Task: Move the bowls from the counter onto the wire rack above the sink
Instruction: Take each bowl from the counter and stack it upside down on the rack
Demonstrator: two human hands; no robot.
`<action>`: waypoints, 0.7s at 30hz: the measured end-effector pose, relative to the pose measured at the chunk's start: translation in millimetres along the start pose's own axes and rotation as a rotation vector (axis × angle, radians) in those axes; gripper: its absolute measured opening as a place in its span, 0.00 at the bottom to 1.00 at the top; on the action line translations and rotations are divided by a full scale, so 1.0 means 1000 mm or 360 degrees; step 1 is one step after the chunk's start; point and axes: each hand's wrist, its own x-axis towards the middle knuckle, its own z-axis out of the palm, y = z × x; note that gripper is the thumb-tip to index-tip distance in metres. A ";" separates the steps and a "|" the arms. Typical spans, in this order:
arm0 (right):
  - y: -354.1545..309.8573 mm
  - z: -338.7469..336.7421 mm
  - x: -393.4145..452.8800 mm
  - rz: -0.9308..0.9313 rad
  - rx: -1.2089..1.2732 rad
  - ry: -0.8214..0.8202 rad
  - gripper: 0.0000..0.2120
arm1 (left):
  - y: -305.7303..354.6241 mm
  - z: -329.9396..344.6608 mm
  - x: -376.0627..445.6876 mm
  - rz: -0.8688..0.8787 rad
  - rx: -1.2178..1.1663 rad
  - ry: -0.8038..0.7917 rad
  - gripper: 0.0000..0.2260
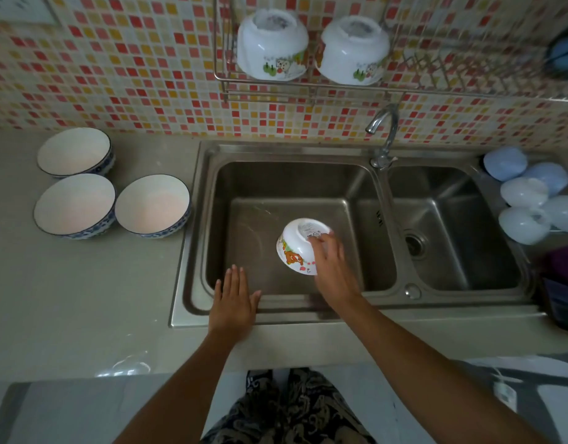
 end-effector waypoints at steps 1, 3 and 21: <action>0.001 0.000 0.001 -0.0015 0.0010 0.0024 0.40 | 0.000 -0.001 0.000 -0.0003 -0.0005 0.0010 0.45; 0.000 -0.005 0.005 0.0057 0.0198 0.0063 0.40 | 0.000 -0.003 0.001 -0.0012 -0.0014 -0.0013 0.45; 0.037 -0.162 0.079 0.1122 0.2726 -0.0164 0.21 | 0.117 -0.239 0.125 0.0507 0.0022 0.1150 0.25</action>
